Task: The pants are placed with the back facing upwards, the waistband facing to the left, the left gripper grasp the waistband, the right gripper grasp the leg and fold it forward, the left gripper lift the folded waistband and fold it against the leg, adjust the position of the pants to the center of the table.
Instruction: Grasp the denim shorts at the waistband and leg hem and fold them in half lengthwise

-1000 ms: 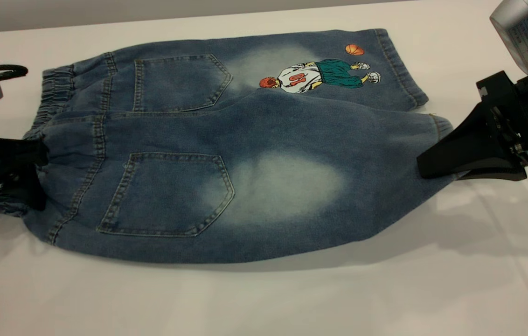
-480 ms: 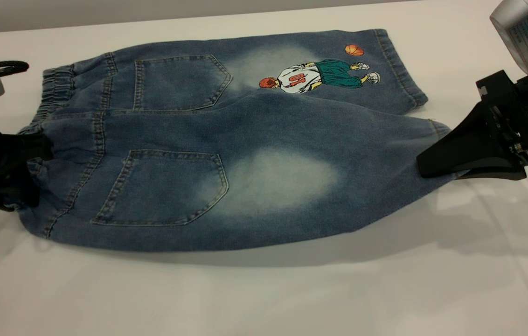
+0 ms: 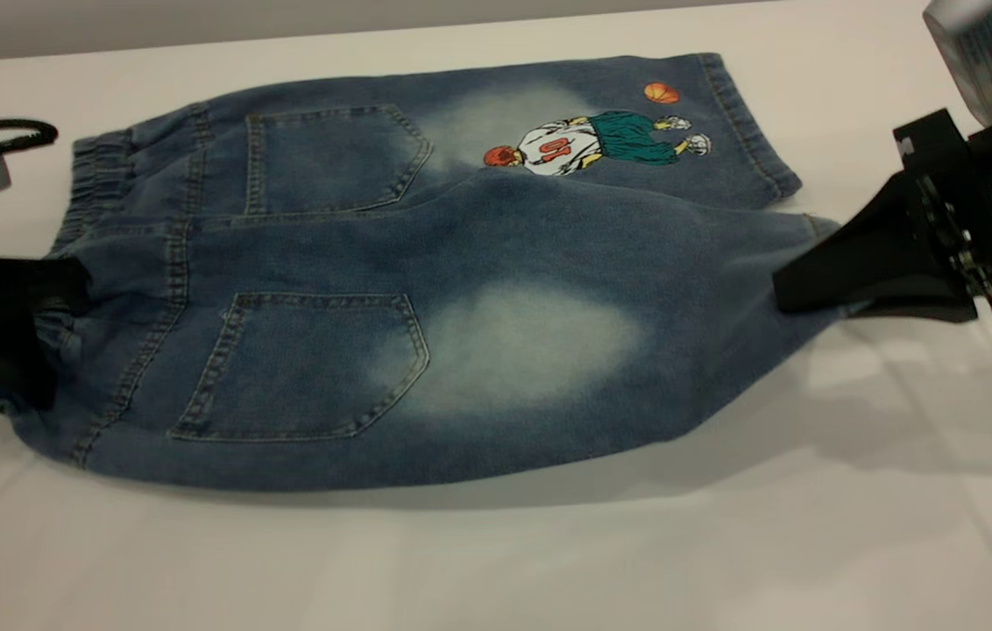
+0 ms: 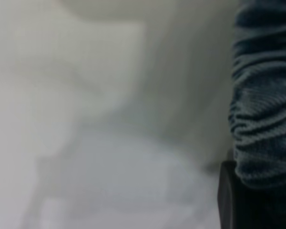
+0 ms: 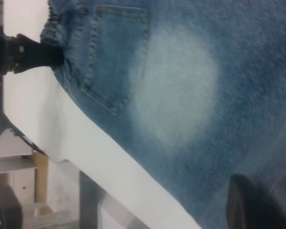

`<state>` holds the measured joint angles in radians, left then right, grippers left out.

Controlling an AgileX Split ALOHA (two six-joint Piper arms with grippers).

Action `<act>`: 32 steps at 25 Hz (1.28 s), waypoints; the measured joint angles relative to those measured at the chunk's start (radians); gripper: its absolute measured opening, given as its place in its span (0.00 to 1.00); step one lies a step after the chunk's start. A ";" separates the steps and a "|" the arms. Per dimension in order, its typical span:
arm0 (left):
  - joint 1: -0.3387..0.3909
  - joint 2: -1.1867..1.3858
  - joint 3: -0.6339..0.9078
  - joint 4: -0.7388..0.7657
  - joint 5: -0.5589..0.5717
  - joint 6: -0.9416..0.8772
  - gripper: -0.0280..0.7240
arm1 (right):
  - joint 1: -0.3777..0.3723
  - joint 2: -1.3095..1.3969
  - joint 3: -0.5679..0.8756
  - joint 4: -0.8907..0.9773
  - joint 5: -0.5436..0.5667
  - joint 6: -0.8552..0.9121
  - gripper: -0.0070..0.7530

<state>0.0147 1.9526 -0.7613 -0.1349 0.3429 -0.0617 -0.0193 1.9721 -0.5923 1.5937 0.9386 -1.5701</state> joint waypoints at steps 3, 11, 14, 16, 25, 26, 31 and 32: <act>0.000 -0.058 -0.042 0.000 0.042 0.005 0.23 | 0.000 0.000 -0.024 -0.004 0.034 0.001 0.03; 0.000 -0.100 -0.176 -0.008 0.270 0.032 0.23 | 0.000 0.000 -0.106 -0.006 0.055 0.030 0.03; 0.000 -0.100 -0.230 -0.010 0.324 0.053 0.23 | 0.000 0.000 -0.148 -0.006 0.057 0.050 0.03; 0.000 -0.100 -0.267 -0.028 0.354 0.062 0.23 | 0.000 0.000 -0.174 -0.007 0.057 0.057 0.03; 0.000 -0.100 -0.399 -0.030 0.417 0.086 0.23 | 0.000 0.000 -0.313 -0.025 0.036 0.106 0.03; 0.000 -0.099 -0.412 -0.030 0.417 0.087 0.23 | 0.000 0.001 -0.326 -0.029 0.026 0.113 0.03; 0.000 -0.085 -0.466 -0.029 0.419 0.088 0.23 | 0.000 0.002 -0.381 -0.030 -0.052 0.125 0.03; 0.000 -0.081 -0.475 -0.029 0.419 0.088 0.23 | 0.000 0.002 -0.388 -0.030 -0.070 0.125 0.03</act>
<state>0.0147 1.8721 -1.2362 -0.1643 0.7622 0.0266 -0.0193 1.9741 -0.9808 1.5634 0.8690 -1.4453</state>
